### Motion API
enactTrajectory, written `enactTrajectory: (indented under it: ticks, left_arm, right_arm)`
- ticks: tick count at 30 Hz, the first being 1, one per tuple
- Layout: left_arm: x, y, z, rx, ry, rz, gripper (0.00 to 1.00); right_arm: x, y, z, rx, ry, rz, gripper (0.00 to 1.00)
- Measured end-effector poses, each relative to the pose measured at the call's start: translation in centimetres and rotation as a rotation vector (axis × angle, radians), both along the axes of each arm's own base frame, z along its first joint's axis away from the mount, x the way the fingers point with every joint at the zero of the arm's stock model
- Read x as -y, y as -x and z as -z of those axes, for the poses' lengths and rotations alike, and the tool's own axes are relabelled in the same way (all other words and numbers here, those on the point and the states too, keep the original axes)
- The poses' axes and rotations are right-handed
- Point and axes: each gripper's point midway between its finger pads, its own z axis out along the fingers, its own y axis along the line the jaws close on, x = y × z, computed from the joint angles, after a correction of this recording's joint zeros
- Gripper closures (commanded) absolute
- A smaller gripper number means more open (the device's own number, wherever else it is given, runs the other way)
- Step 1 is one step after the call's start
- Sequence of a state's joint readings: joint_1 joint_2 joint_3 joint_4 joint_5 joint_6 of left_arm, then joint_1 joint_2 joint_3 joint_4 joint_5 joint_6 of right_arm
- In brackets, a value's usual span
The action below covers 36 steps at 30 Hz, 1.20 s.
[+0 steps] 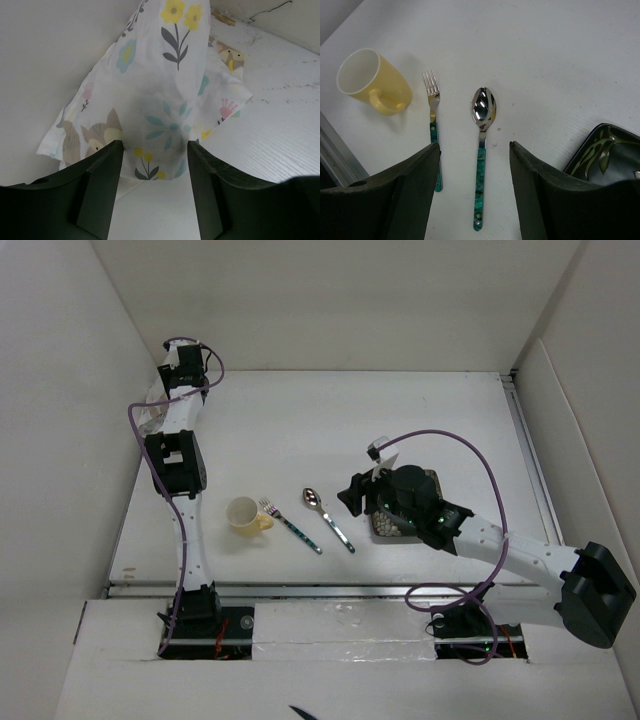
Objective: Set the dinner table for one person
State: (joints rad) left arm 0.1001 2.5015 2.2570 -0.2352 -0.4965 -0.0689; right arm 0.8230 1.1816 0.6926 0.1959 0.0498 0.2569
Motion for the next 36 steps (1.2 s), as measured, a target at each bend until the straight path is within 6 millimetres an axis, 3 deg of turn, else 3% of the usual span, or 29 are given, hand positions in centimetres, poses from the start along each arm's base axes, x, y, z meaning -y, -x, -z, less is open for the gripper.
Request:
enactTrajectory:
  ticks: [6, 7, 11, 14, 16, 19, 21, 23, 25, 27, 29, 30, 32, 34, 36]
  left_arm:
    - [-0.2, -0.8, 1.3, -0.001, -0.019, 0.014, 0.81]
    - [-0.2, -0.8, 1.4, -0.002, -0.019, 0.015, 0.99]
    - [0.2, -1.2, 1.3, 0.019, 0.005, 0.030, 1.00]
    - [1.6, -1.9, 1.0, 0.059, 0.061, 0.073, 1.00]
    - [3.1, -2.0, 0.1, 0.076, 0.096, 0.113, 1.00]
    - [8.5, -3.1, -4.3, 0.164, 0.171, 0.242, 1.00]
    - [13.9, -3.5, -8.8, 0.242, 0.222, 0.365, 1.00]
    - [20.9, -3.3, -14.8, 0.346, 0.257, 0.525, 1.00]
    - [28.4, -1.4, -21.2, 0.454, 0.283, 0.698, 1.00]
    - [34.9, 1.7, -27.1, 0.552, 0.294, 0.863, 1.00]
    - [39.8, 5.1, -32.1, 0.645, 0.309, 1.005, 1.00]
    - [41.1, 6.5, -34.0, 0.684, 0.316, 1.057, 1.00]
    - [41.4, 7.9, -36.8, 0.745, 0.324, 1.111, 1.00]
    - [39.5, 7.5, -37.9, 0.780, 0.328, 1.110, 1.00]
    - [37.1, 6.2, -37.1, 0.775, 0.328, 1.084, 1.00]
  right_arm:
    - [0.0, -0.1, 0.3, -0.004, 0.007, 0.005, 0.38]
    - [0.0, -0.1, 0.3, -0.004, 0.007, 0.006, 0.39]
    - [-0.2, -0.3, -0.2, 0.005, 0.001, 0.010, 0.41]
    - [-0.3, -0.5, -0.7, 0.018, -0.010, 0.015, 0.43]
    - [-0.3, -0.6, -1.0, 0.027, -0.013, 0.020, 0.50]
    - [-0.3, -1.0, -1.6, 0.046, -0.014, 0.038, 0.60]
    - [-0.1, -1.5, -2.3, 0.063, -0.017, 0.063, 0.65]
    - [0.3, -2.0, -3.4, 0.087, -0.021, 0.095, 0.65]
    - [0.9, -2.4, -5.0, 0.117, -0.027, 0.131, 0.65]
    - [1.7, -2.7, -7.1, 0.158, -0.044, 0.169, 0.66]
    - [2.8, -2.7, -9.1, 0.197, -0.064, 0.206, 0.66]
    - [3.3, -2.7, -10.0, 0.214, -0.075, 0.223, 0.68]
    - [4.3, -2.8, -11.5, 0.243, -0.094, 0.256, 0.70]
    - [5.5, -3.2, -12.2, 0.258, -0.099, 0.295, 0.74]
    - [6.8, -3.9, -12.2, 0.259, -0.088, 0.341, 0.79]
